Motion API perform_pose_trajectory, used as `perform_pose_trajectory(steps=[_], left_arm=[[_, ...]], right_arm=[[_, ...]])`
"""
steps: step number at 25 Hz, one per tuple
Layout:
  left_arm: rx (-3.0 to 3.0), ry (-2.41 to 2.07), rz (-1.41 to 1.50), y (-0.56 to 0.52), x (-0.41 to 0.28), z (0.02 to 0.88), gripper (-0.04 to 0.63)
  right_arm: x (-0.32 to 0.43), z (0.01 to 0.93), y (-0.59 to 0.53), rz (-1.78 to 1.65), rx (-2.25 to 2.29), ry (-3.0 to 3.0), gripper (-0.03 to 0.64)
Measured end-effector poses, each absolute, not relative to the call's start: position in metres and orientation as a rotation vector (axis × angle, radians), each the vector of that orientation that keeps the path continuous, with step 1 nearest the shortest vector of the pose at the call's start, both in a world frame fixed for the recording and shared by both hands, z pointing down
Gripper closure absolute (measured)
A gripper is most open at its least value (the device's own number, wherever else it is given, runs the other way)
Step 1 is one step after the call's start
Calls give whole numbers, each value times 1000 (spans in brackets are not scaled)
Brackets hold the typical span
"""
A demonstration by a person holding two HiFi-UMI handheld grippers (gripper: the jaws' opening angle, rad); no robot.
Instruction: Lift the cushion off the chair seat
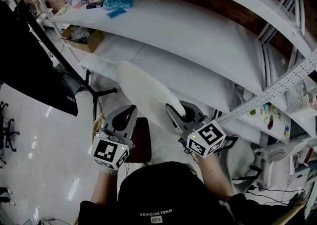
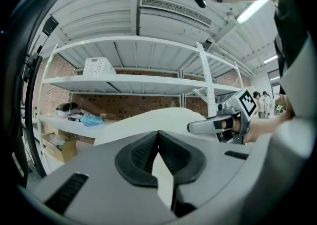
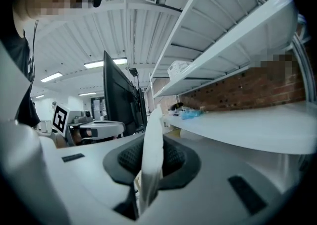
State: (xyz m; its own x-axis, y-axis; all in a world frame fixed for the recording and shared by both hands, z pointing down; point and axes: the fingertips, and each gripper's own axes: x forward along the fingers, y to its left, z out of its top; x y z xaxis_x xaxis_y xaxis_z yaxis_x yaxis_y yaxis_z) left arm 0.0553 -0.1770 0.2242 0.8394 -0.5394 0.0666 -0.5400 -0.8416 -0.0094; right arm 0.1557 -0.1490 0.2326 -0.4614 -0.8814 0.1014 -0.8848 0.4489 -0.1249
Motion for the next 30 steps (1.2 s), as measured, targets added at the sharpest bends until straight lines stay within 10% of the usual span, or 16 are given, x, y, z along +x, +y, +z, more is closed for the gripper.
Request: perform_pose_trajectory(steps=[30], left_arm=[[2998, -917, 129, -166, 59, 226, 581]], right_arm=[[175, 229, -140, 211, 1689, -2634, 568]])
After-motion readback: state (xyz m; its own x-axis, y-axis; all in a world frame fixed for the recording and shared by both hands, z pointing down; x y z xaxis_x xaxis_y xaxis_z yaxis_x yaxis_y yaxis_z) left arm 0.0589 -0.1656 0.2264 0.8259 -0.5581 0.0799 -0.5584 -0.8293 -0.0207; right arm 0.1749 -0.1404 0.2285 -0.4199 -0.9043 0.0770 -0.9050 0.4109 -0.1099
